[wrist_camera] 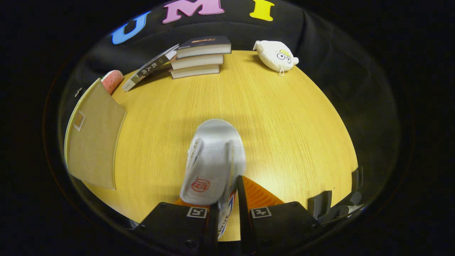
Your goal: Open the storage box then place both shoes into the box .Put the left shoe in first, then the right shoe, with the right side of both shoes facing outward in a uniform manner.
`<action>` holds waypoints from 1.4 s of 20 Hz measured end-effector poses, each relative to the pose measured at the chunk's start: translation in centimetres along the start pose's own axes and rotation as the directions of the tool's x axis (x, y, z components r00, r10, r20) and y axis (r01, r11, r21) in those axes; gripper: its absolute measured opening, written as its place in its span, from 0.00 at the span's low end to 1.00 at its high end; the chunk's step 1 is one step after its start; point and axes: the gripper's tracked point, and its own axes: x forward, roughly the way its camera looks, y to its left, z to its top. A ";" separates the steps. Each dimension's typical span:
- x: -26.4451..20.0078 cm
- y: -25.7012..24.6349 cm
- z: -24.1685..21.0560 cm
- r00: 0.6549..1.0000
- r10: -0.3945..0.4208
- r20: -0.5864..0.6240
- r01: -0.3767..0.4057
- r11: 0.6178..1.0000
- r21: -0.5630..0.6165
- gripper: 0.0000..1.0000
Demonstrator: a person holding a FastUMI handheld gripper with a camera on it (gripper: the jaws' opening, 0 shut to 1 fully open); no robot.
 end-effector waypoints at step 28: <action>-0.2 0.1 1.1 0.991 0.014 0.130 -0.016 1.000 0.013 0.56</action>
